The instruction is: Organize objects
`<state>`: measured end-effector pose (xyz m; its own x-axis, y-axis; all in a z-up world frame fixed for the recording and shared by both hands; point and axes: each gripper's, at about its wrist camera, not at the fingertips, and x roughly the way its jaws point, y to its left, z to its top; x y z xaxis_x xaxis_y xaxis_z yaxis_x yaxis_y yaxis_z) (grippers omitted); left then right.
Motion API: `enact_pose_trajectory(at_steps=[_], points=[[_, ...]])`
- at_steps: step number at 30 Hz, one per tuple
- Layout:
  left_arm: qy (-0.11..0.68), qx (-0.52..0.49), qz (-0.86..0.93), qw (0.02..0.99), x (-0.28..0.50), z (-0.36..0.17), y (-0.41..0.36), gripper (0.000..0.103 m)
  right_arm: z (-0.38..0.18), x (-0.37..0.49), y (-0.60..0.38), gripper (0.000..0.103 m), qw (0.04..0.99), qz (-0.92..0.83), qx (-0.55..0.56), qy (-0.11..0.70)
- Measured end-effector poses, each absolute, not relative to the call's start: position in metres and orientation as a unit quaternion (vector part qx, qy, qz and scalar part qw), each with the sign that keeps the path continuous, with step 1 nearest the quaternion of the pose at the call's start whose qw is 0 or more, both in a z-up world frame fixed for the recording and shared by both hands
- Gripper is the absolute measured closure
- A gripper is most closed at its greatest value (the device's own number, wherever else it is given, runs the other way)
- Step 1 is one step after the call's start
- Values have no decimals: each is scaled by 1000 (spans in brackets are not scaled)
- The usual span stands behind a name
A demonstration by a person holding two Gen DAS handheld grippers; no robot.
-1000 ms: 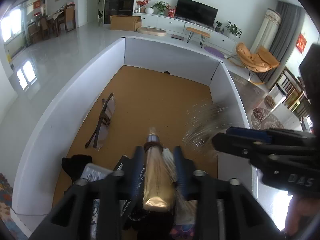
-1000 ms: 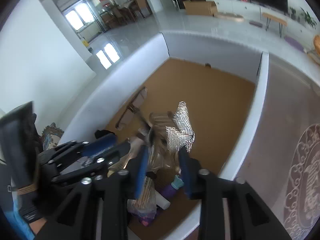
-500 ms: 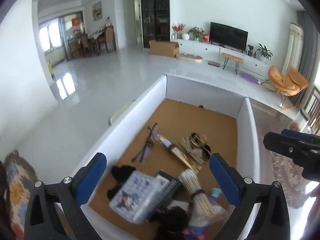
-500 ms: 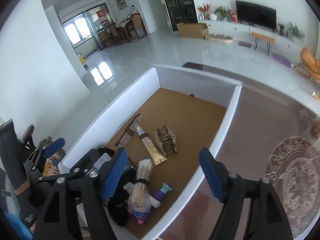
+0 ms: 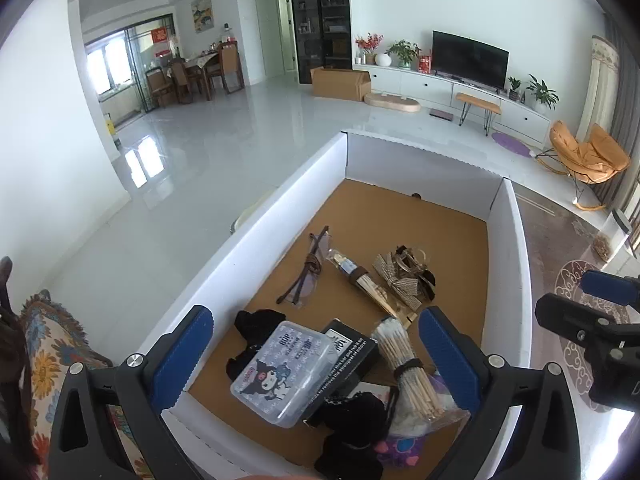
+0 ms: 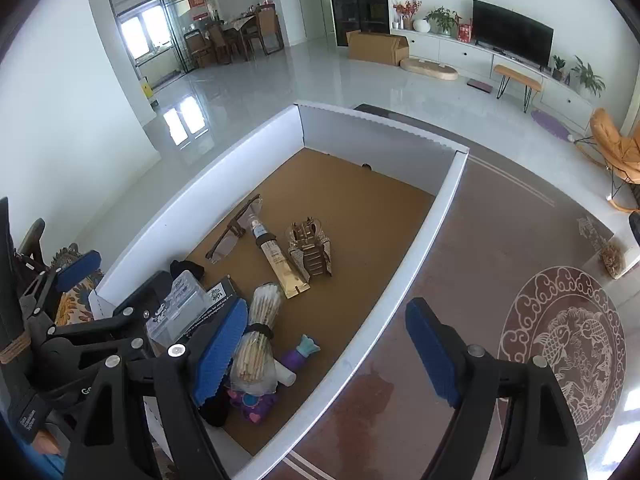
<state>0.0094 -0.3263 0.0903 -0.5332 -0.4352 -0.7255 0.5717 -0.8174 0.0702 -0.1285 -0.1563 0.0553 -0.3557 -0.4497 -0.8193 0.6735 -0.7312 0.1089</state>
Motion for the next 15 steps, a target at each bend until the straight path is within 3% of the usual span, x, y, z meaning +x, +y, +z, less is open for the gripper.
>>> enact_pose_trajectory(at_steps=[15], points=[[77, 387, -870, 295, 11, 88, -328, 0, 50, -123, -166, 21, 349, -813, 447, 134]])
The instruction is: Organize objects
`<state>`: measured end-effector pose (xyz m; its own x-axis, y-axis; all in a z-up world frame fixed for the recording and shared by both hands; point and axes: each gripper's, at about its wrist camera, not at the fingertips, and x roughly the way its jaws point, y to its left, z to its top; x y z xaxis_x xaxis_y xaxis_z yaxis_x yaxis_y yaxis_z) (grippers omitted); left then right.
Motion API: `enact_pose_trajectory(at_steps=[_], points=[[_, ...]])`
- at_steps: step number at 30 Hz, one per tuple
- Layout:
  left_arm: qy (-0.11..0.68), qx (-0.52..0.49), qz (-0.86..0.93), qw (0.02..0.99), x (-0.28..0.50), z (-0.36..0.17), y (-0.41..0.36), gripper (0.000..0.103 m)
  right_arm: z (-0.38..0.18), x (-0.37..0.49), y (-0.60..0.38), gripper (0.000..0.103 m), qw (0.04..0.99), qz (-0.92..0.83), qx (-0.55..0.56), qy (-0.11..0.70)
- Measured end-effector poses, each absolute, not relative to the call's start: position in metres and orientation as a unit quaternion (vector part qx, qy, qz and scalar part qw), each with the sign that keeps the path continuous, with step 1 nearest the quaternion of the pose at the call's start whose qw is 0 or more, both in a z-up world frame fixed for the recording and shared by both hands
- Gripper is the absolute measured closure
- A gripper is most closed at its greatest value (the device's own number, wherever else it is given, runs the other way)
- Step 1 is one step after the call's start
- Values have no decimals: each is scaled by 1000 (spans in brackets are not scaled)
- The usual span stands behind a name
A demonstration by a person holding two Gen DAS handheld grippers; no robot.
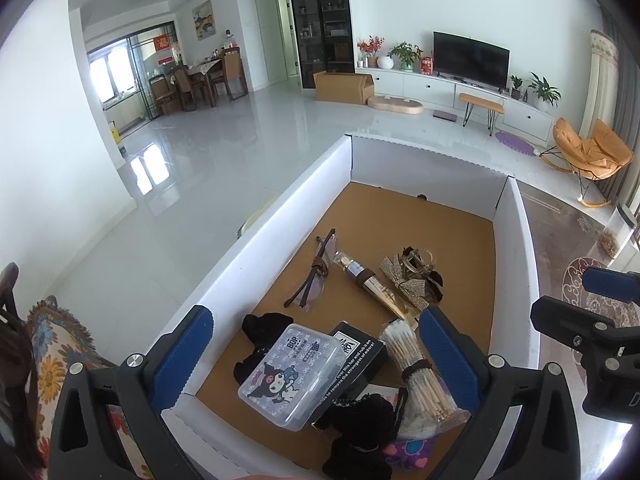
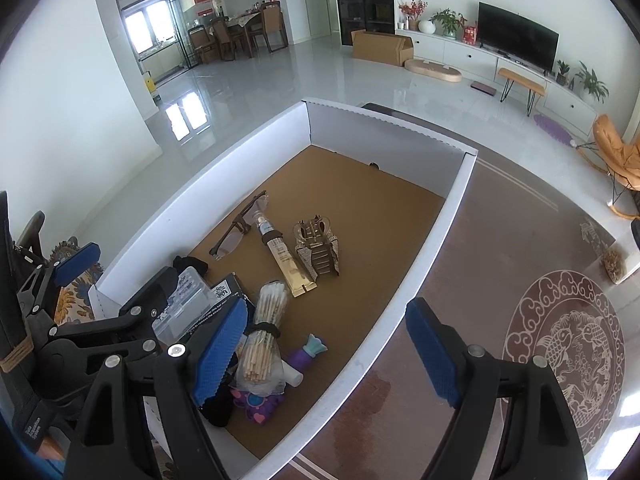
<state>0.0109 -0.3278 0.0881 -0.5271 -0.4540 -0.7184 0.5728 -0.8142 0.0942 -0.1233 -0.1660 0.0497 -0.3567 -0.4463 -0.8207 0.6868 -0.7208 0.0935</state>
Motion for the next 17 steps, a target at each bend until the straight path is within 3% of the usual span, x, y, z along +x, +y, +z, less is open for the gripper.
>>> enact_pose_trajectory(at_steps=[17], points=[[102, 381, -875, 279, 17, 94, -331, 0, 53, -119, -169, 21, 352, -816, 438, 139]])
